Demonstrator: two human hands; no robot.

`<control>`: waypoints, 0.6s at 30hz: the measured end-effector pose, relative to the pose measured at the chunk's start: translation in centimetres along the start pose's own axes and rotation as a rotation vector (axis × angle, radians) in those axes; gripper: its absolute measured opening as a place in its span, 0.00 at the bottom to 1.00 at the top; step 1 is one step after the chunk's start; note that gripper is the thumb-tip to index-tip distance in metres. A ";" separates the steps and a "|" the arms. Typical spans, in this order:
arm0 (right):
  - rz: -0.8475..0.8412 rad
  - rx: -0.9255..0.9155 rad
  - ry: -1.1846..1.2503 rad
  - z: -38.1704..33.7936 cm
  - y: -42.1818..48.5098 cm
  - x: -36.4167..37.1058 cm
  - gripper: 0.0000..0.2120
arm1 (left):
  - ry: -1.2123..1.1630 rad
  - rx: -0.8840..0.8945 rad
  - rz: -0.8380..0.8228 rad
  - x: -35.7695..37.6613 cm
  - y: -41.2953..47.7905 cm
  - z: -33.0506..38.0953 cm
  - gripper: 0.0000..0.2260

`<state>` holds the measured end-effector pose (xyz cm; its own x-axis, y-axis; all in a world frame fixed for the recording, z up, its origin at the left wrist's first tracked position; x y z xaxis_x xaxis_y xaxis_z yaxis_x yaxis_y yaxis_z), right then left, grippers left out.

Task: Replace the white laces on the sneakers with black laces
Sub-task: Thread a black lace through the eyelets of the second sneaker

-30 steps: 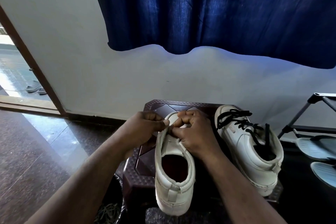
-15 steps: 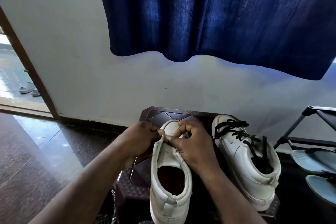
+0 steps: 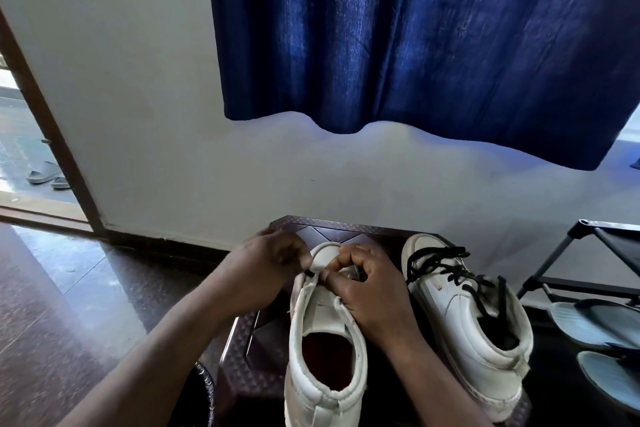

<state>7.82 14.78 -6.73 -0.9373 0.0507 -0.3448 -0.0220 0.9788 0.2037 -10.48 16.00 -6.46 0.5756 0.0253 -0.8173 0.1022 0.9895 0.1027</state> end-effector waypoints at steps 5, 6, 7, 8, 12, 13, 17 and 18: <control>0.004 0.006 -0.008 0.2 0.0 0.0 0.08 | -0.040 0.099 -0.021 1.0 -0.2 1.0 0.10; 0.007 0.008 -0.007 0.3 0.0 -0.1 0.08 | -0.041 0.100 -0.023 1.1 -0.1 0.9 0.09; 0.010 0.012 -0.001 0.3 0.0 -0.1 0.09 | -0.024 0.092 -0.027 1.0 -0.2 1.0 0.09; 0.010 0.015 0.004 0.4 0.0 0.0 0.09 | 0.033 0.068 -0.025 0.8 -0.2 0.7 0.08; 0.008 0.033 0.008 0.6 -0.1 -0.1 0.07 | 0.574 -0.196 0.013 -1.7 -0.8 -2.0 0.09; 0.006 0.036 0.011 0.7 -0.1 -0.1 0.07 | 0.580 -0.221 0.016 -1.8 -1.0 -2.4 0.09; 0.011 0.021 0.013 0.6 -0.1 -0.2 0.05 | 0.188 0.004 0.015 -0.6 -0.6 0.0 0.07; 0.015 0.016 0.009 0.6 -0.1 -0.2 0.05 | 0.084 0.067 -0.005 -0.1 -0.5 0.8 0.06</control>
<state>8.17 14.83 -7.22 -0.9406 0.0640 -0.3333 -0.0019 0.9810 0.1938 -9.95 15.42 -6.00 0.5052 0.0354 -0.8623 0.1605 0.9779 0.1342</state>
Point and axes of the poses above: each hand's wrist, its own y-axis towards the middle knuckle, its own x-axis out of the palm, z = x × y, the point moved 10 cm from there along y, towards the middle knuckle, and after that the axes turned 11 degrees about y, right-handed, at the moved point
